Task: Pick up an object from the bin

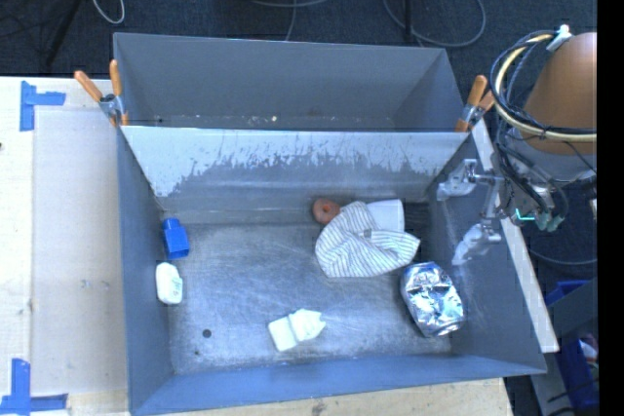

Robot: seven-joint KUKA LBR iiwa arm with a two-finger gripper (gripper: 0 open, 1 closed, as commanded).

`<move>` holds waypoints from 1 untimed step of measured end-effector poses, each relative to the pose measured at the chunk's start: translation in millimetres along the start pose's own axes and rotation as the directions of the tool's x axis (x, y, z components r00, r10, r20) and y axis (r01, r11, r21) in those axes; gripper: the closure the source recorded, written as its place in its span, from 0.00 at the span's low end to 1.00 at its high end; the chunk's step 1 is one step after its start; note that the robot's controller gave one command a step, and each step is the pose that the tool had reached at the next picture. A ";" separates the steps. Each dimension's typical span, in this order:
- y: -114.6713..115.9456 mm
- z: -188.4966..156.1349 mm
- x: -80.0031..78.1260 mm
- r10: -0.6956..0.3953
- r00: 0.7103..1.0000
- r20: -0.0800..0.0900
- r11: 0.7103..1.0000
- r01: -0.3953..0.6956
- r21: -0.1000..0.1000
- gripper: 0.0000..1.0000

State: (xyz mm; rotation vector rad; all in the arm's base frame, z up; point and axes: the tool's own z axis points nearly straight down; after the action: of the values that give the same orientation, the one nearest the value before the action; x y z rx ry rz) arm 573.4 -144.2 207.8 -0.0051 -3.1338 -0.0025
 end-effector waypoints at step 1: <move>0.3 -2.3 -0.4 -0.001 1.000 0.003 1.000 0.001 0.000 0.00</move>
Offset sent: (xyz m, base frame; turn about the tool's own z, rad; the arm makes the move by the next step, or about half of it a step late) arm 0.0166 0.0323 -0.0589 -0.1007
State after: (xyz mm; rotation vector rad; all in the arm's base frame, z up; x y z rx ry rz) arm 573.8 -143.9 210.0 -0.0037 -3.1368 -0.0019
